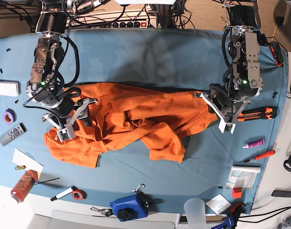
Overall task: Layout the t-shirt on the table in an organized manner, then fold the t-shirt properly
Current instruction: 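Pull the t-shirt apart with both grippers, spreading it across the table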
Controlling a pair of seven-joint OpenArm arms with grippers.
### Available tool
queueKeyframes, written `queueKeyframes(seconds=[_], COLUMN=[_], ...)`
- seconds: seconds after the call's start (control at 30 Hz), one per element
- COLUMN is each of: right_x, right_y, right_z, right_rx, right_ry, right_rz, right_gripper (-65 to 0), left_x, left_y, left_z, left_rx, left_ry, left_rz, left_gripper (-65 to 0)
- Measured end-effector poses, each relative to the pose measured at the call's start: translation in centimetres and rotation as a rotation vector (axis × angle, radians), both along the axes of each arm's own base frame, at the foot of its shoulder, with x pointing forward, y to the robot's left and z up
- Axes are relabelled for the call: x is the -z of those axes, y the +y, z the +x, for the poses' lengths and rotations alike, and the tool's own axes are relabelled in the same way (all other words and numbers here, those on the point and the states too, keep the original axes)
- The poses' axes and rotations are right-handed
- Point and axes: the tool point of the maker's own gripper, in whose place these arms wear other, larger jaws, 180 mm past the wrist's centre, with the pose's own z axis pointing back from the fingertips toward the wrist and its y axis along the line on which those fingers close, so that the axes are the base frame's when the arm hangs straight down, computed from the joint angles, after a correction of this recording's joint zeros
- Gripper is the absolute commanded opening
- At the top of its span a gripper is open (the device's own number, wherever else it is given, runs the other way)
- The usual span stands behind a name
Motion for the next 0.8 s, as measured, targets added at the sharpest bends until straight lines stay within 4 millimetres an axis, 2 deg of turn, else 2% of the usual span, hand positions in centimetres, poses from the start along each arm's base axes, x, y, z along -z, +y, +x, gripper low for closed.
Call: queueKeyframes(seconds=[0.07, 0.23, 0.37, 0.4, 0.43, 0.5, 0.53, 0.57, 0.67, 0.8], right_x=[1.1, 3.9, 5.3, 5.4, 5.5, 5.6, 5.8, 5.9, 5.1, 1.3], right_y=[0.4, -0.1, 0.8, 1.0, 1.0, 0.6, 0.3, 0.1, -0.2, -0.1], right_z=[-0.2, -0.2, -0.2, -0.3, -0.3, -0.4, -0.6, -0.8, -1.1, -1.0], right_rx=[0.003, 0.049, 0.056, 0.055, 0.055, 0.080, 0.102, 0.109, 0.106, 0.088], right_ry=[0.029, 0.107, 0.145, 0.148, 0.151, 0.166, 0.187, 0.201, 0.202, 0.119], right_rz=[0.026, 0.041, 0.084, 0.089, 0.088, 0.085, 0.083, 0.073, 0.034, -0.011], right_gripper=[-37.1, -37.1, -37.8, -40.8, -46.6, -62.4, -65.0, -65.0, -65.0, -65.0], left_x=[0.0, 0.0, 0.0, 0.0, 0.0, 0.0, 0.0, 0.0, 0.0, 0.0], left_y=[-0.1, -0.2, -0.2, -0.2, -0.2, -0.2, -0.2, -0.2, -0.2, -0.2], left_z=[0.0, 0.0, 0.0, 0.0, 0.0, 0.0, 0.0, 0.0, 0.0, 0.0], left_rx=[0.000, 0.000, 0.000, 0.000, 0.000, 0.000, 0.000, 0.000, 0.000, 0.000], left_ry=[0.000, 0.000, 0.000, 0.000, 0.000, 0.000, 0.000, 0.000, 0.000, 0.000], left_rz=[-0.003, -0.006, -0.006, -0.006, -0.007, -0.006, -0.006, -0.006, -0.006, -0.006], left_gripper=[-65.0, -65.0, -65.0, -65.0, -65.0, -65.0, -65.0, -65.0, -65.0, -65.0])
